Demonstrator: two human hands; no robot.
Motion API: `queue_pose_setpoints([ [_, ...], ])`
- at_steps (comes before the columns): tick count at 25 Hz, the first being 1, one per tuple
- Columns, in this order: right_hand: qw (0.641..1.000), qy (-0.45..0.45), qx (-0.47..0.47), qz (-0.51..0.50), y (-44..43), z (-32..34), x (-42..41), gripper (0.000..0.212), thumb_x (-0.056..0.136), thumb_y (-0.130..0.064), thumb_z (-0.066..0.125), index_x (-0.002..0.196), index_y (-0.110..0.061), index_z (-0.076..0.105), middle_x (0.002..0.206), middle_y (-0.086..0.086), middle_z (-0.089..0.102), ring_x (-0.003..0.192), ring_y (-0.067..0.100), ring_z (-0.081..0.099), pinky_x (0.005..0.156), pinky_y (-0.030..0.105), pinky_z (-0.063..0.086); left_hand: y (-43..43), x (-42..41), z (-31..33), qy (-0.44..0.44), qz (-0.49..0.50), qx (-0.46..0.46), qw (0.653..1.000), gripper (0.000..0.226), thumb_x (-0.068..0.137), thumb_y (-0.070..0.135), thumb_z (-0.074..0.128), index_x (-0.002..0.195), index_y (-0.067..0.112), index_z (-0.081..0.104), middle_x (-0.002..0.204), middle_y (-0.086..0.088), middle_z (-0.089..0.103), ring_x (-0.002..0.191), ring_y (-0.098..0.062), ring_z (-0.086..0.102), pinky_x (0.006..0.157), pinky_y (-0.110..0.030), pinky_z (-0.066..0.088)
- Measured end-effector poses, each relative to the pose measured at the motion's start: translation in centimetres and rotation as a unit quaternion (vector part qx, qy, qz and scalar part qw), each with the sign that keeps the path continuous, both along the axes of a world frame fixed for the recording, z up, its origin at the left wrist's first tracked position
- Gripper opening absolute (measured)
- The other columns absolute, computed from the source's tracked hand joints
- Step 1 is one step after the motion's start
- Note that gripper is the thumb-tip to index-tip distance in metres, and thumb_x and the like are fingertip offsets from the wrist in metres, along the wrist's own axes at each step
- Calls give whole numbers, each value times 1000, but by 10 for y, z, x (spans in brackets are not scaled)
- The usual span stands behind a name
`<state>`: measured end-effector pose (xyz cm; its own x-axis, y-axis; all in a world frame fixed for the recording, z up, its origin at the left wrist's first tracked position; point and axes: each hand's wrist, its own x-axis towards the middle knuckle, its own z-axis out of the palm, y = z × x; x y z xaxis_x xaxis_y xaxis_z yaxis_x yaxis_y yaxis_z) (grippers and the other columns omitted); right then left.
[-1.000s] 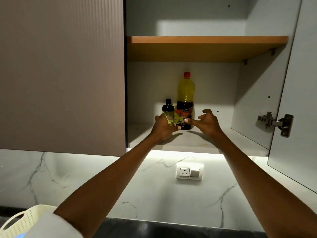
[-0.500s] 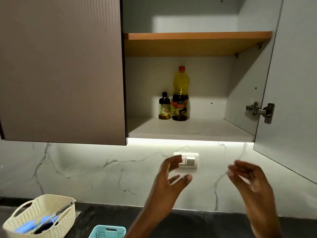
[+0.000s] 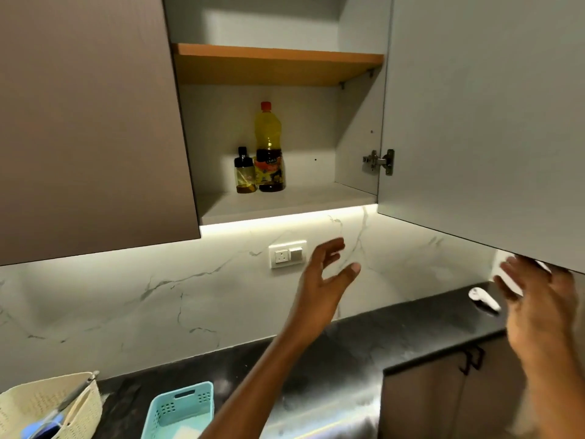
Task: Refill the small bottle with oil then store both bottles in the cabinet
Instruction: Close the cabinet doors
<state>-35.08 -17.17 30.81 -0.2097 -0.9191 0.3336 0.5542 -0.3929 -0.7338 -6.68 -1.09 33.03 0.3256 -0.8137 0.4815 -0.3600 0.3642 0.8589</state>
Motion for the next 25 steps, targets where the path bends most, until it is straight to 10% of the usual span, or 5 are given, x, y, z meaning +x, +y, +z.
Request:
queue_pose_setpoints([
  [5,994,-52,47,-80,16,21,-23,75,64,-25,93,127,-29,53,142,8,68,123,14,70,100,39,59,-22,-54,51,-50,-51,2,997,58,106,39,64,159,23,45,162,4,50,147,-15,48,119,-36,42],
  [9,986,-121,72,-92,24,32,-35,49,84,-12,86,124,-20,59,107,-3,76,99,10,73,94,34,61,-31,-99,78,-72,-91,-5,993,60,109,42,57,162,20,41,166,0,45,150,-20,45,110,-29,37],
  [13,979,-145,69,-122,43,30,-45,47,89,-12,82,133,-13,66,124,5,76,103,11,72,103,38,61,-31,-141,87,-75,-133,-18,988,60,109,43,56,162,20,40,167,0,44,152,-20,44,112,-30,38],
  [21,995,-45,12,-92,118,0,-20,71,90,-51,75,148,-16,55,132,-8,71,126,25,69,104,30,56,2,-189,96,6,-128,-124,984,49,98,53,62,144,36,58,149,15,60,135,-8,60,114,-48,53],
  [25,989,75,-118,-49,161,-5,13,38,90,-59,71,117,-33,63,106,-25,73,112,7,68,98,14,50,51,-174,108,-4,-61,-162,985,62,88,53,70,145,33,58,149,16,60,130,-7,62,93,-12,57],
])
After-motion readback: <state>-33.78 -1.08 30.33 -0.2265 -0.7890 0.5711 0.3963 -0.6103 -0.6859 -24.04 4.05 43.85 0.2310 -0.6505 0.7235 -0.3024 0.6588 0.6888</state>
